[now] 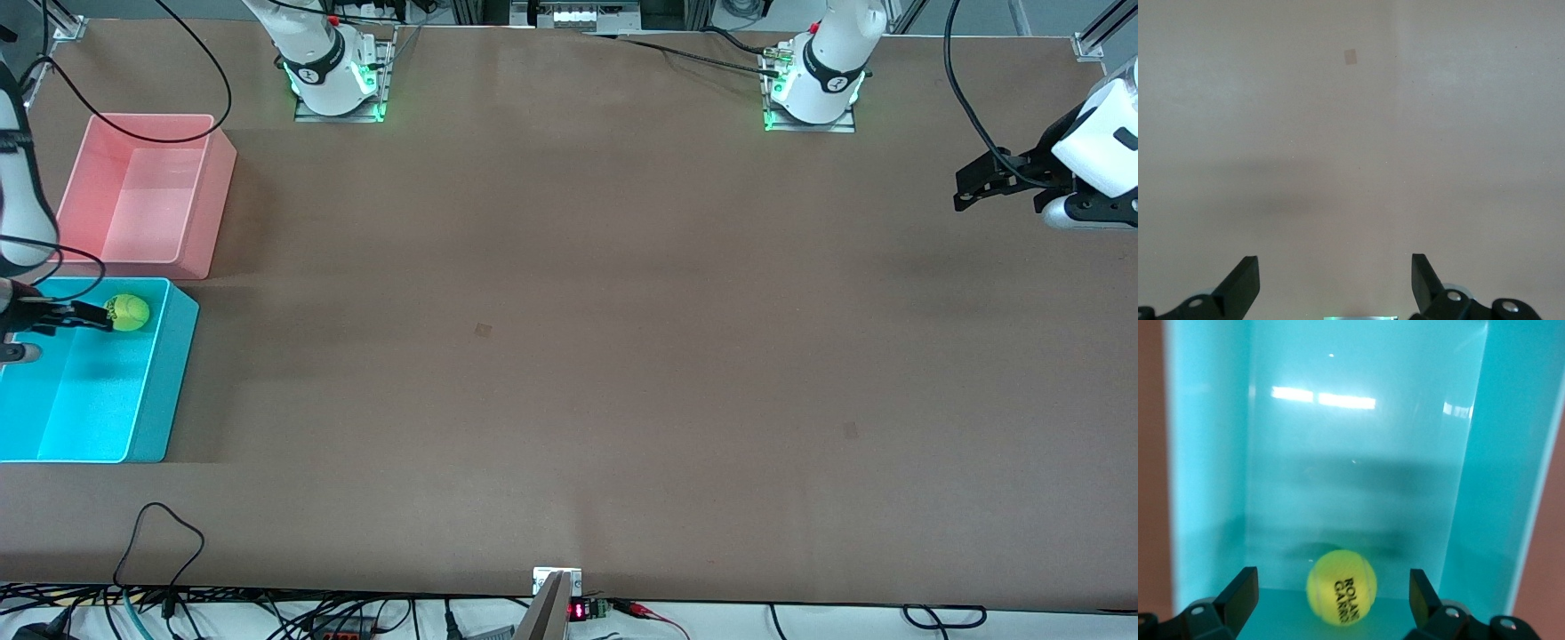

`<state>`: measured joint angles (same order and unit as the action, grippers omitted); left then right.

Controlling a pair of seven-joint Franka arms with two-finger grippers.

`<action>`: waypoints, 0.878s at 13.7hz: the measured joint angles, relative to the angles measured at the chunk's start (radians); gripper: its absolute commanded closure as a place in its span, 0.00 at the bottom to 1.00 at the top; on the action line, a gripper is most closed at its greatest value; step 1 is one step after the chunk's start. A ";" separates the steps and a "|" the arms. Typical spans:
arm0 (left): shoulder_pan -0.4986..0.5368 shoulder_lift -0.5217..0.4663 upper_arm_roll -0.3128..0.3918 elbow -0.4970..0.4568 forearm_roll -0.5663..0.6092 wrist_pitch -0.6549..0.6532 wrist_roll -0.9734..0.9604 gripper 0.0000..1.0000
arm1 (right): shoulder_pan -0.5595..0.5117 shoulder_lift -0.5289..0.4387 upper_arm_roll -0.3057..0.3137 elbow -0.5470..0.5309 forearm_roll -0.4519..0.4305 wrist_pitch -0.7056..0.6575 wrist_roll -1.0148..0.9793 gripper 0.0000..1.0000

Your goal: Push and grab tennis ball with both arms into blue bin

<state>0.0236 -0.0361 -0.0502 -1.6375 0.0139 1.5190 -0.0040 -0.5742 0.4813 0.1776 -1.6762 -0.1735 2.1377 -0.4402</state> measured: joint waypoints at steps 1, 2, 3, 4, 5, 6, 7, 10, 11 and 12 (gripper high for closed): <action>0.000 0.000 0.000 0.000 0.000 0.000 0.000 0.00 | 0.004 -0.040 0.023 0.024 0.009 -0.062 0.001 0.00; 0.000 0.000 0.000 0.000 0.000 -0.001 0.000 0.00 | 0.015 -0.085 0.041 0.047 0.029 -0.129 0.001 0.00; 0.000 0.000 -0.001 0.000 0.000 -0.001 0.000 0.00 | 0.041 -0.133 0.049 0.068 0.055 -0.192 0.001 0.00; 0.000 0.000 -0.002 0.000 0.000 -0.001 0.000 0.00 | 0.082 -0.184 0.052 0.085 0.073 -0.250 0.007 0.00; 0.000 0.000 -0.002 0.000 0.000 -0.001 0.000 0.00 | 0.134 -0.236 0.052 0.096 0.083 -0.303 0.037 0.00; 0.000 0.000 -0.002 0.000 0.000 -0.001 0.000 0.00 | 0.196 -0.284 0.050 0.107 0.087 -0.361 0.095 0.00; 0.000 0.000 -0.002 0.000 0.000 -0.001 0.000 0.00 | 0.267 -0.324 0.042 0.120 0.089 -0.431 0.162 0.00; 0.000 0.000 -0.005 0.008 0.000 -0.001 0.000 0.00 | 0.489 -0.404 -0.016 0.193 0.090 -0.594 0.329 0.00; 0.000 0.000 -0.006 0.017 0.000 -0.001 0.000 0.00 | 0.532 -0.417 -0.048 0.202 0.090 -0.607 0.340 0.00; 0.000 0.000 -0.006 0.023 0.000 -0.001 0.000 0.00 | 0.561 -0.422 -0.088 0.203 0.090 -0.610 0.341 0.00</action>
<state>0.0235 -0.0366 -0.0558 -1.6143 0.0139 1.5175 -0.0040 -0.0127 0.0589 0.0895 -1.4730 -0.0837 1.5278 -0.0987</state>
